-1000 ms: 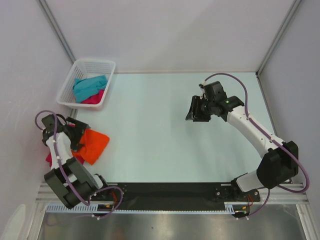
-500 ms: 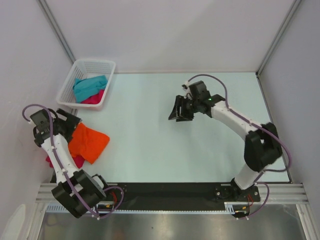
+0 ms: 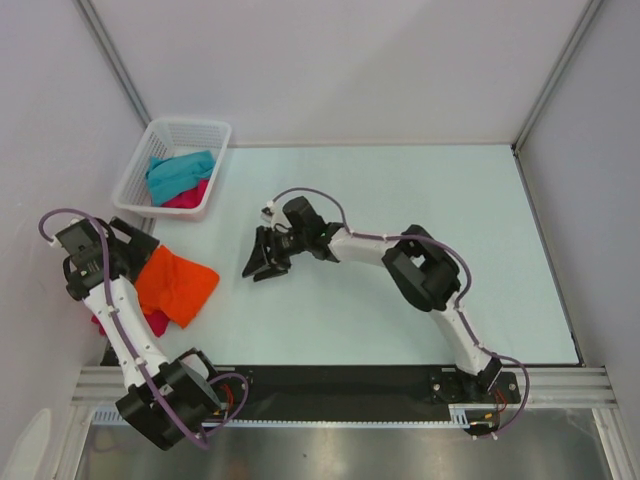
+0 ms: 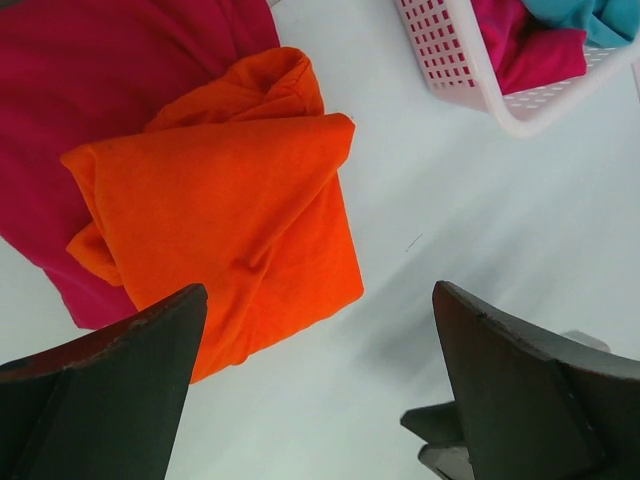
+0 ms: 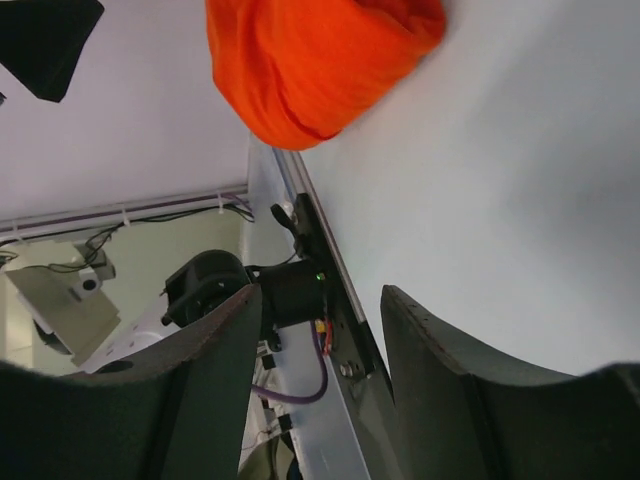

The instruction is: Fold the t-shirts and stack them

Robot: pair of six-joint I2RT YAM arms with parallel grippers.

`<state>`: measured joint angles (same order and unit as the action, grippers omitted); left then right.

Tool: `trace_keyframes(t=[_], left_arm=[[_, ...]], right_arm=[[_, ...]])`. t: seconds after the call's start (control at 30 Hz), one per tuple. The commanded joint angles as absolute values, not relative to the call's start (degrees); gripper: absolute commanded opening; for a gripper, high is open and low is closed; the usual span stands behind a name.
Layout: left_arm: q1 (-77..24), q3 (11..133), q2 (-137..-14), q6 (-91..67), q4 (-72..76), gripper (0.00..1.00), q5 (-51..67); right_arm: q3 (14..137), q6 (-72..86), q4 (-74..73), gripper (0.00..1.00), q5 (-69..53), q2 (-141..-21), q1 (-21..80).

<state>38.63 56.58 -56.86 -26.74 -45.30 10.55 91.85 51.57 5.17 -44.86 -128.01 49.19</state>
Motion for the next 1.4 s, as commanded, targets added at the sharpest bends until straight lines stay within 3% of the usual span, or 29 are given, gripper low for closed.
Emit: trace_keyframes(t=[0.0, 0.17, 0.4, 0.7, 1.0, 1.37], left_arm=[[38.23, 56.6, -54.41, -26.1, -46.23, 0.99, 8.79], [37.18, 56.42, -52.91, -26.54, -46.41, 0.99, 8.53], [34.81, 57.31, -50.02, -26.98, -47.64, 1.0, 9.84], [32.44, 59.76, -47.81, -28.39, -48.77, 1.0, 10.9], [31.29, 57.58, -46.41, -29.09, -47.99, 0.99, 11.25], [30.85, 46.68, -51.94, -31.46, -40.62, 0.99, 12.92]], right_arm=[[97.37, 64.83, 21.95, 0.58, -52.46, -135.6, 49.66], [101.24, 69.69, 28.99, 0.6, -53.26, -142.64, 49.83], [111.61, 70.58, 26.81, 0.61, -51.33, -150.37, 51.15], [139.36, 64.33, 6.16, 0.64, -47.73, -162.24, 54.84], [139.22, 60.39, 0.36, 0.65, -44.39, -163.22, 55.98], [128.41, 45.54, -13.79, 0.66, -38.33, -153.11, 55.37]])
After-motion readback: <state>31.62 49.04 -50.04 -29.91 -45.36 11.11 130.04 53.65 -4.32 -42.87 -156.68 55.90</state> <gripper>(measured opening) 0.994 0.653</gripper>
